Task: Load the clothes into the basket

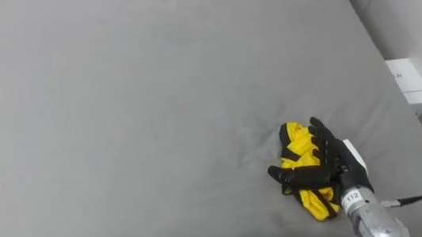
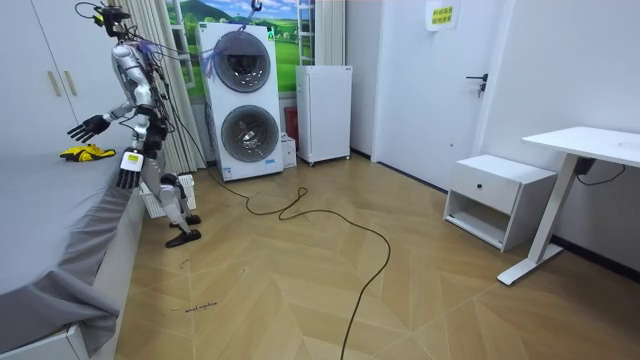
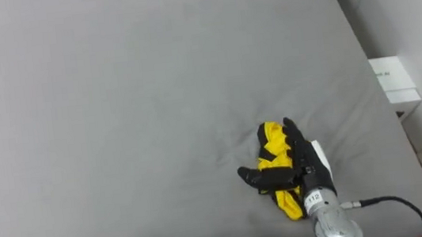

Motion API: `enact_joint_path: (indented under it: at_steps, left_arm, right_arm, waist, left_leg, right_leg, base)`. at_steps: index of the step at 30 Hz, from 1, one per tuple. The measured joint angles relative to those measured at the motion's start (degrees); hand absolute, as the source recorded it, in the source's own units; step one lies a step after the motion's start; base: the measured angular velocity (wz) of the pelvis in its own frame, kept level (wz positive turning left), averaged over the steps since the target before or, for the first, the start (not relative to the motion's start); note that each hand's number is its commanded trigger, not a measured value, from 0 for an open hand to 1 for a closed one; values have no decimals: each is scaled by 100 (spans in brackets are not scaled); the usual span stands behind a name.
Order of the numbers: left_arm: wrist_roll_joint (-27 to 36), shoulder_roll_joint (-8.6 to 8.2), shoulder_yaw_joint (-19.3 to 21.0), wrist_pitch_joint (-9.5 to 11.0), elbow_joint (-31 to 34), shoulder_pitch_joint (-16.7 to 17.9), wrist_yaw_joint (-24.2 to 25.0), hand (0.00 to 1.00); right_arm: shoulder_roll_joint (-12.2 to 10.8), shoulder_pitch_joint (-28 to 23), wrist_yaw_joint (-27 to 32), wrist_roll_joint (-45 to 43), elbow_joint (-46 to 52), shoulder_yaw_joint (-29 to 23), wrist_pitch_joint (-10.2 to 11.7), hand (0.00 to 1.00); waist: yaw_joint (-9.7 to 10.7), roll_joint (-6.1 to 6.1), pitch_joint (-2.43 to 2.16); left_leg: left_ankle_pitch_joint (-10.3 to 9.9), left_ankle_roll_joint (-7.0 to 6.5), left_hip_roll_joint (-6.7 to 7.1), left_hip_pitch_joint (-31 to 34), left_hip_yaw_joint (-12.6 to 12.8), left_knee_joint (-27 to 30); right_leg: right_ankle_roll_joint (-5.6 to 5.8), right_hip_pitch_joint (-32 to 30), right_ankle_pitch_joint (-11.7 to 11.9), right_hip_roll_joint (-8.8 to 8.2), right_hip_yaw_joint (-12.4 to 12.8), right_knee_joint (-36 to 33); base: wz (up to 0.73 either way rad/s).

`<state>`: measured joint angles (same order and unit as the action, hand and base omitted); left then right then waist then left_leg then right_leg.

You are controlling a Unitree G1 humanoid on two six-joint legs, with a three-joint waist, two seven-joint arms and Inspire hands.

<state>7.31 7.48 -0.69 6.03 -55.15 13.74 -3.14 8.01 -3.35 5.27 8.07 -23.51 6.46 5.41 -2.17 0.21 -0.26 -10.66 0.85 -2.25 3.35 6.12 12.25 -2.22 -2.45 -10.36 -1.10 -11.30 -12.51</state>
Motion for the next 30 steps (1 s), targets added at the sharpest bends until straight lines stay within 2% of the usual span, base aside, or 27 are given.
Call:
enact_joint_path:
  at_steps: [3,7,13,17,20,22,27,30]
  left_arm:
    - [-2,27,7,-154,4,-30,-8,0]
    - [-14,11,-2,-370,-35,-224,-13,0]
    - [-16,-15,-124,-414,-296,-556,-48,0]
    - [-15,-15,-158,-425,-344,-559,-65,0]
    - [-12,-1,-161,-413,-412,-628,-123,0]
    - [-18,12,-173,-411,-473,-732,-151,0]
    - [-5,-2,-187,-401,-525,-804,-210,0]
    - [61,-24,-249,-389,-724,-989,-272,0]
  right_arm:
    - [121,4,65,-315,4,76,-2,0]
    - [110,6,288,-640,-161,143,-3,0]
    - [48,243,765,-761,-1282,146,-7,0]
    - [50,418,944,-761,-1465,140,-7,0]
    - [43,847,1111,-827,-2072,147,-2,0]
    - [76,1137,1357,-816,-2531,135,8,0]
    - [77,1486,1780,-684,-3061,81,18,0]
    - [86,1780,2139,-713,-3558,-104,89,0]
  waist:
    - [12,-22,15]
    - [4,29,49]
    - [3,33,54]
    - [9,10,65]
    - [-39,-30,83]
    - [-145,-75,94]
    - [-230,-91,86]
    - [-251,-86,93]
  left_leg:
    - [29,3,12,61,-15,-60]
    - [29,3,23,154,-58,-40]
    - [118,-19,88,394,-221,-61]
    - [127,-27,101,503,-265,-56]
    - [136,-29,110,552,-278,-58]
    - [149,-31,116,620,-297,-55]
    - [164,-31,133,760,-413,-42]
    - [238,-40,173,926,-510,-52]
  right_leg:
    - [0,-70,0,-35,-41,8]
    - [9,-90,6,-40,-109,79]
    - [13,-271,8,-87,-279,75]
    - [24,-367,14,-80,-302,81]
    - [27,-421,16,-81,-305,77]
    - [31,-471,19,-82,-332,79]
    - [32,-549,20,-92,-458,81]
    - [34,-668,24,-133,-605,72]
  base:
    - [6]
    - [7]
    - [15]
    - [5]
    - [1]
    - [6]
    - [14]
    - [21]
